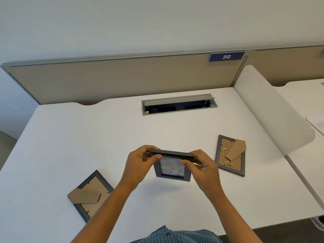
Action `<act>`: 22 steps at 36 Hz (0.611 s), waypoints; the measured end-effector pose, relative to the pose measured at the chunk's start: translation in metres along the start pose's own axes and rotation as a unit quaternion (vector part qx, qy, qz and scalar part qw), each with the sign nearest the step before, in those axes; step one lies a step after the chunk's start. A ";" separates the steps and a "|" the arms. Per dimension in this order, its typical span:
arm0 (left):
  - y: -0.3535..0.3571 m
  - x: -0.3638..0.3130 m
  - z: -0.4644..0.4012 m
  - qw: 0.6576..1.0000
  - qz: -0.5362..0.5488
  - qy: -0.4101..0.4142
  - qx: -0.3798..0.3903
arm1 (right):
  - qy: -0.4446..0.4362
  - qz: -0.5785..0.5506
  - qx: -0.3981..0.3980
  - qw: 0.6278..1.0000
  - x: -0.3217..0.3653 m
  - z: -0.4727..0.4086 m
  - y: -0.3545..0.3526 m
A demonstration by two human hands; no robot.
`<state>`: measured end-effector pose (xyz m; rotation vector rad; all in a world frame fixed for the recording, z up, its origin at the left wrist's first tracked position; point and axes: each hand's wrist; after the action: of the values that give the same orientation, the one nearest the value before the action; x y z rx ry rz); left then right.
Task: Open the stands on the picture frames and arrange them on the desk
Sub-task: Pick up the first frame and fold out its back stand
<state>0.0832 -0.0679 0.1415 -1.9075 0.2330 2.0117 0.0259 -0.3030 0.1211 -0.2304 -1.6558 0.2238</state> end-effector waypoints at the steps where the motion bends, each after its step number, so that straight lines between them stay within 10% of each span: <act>1: 0.000 0.000 0.000 1.000 -0.009 0.000 0.006 | -0.012 0.011 0.000 1.000 -0.002 0.001 -0.001; 14: 0.003 0.005 0.008 0.991 -0.065 0.115 0.026 | -0.129 0.094 0.014 0.987 -0.003 0.008 -0.016; 22: 0.005 0.012 0.009 0.984 -0.078 0.162 0.019 | -0.033 0.079 0.112 0.990 -0.004 0.015 -0.023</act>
<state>0.0726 -0.0679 0.1301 -2.1499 0.1960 1.5817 0.0110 -0.3260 0.1219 -0.1852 -1.6630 0.5400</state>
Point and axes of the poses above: each hand's wrist, its own z-axis away from the middle knuckle, its own y-axis out of the palm, x = y × z, and after that the axes turned 13 degrees about x, right-handed
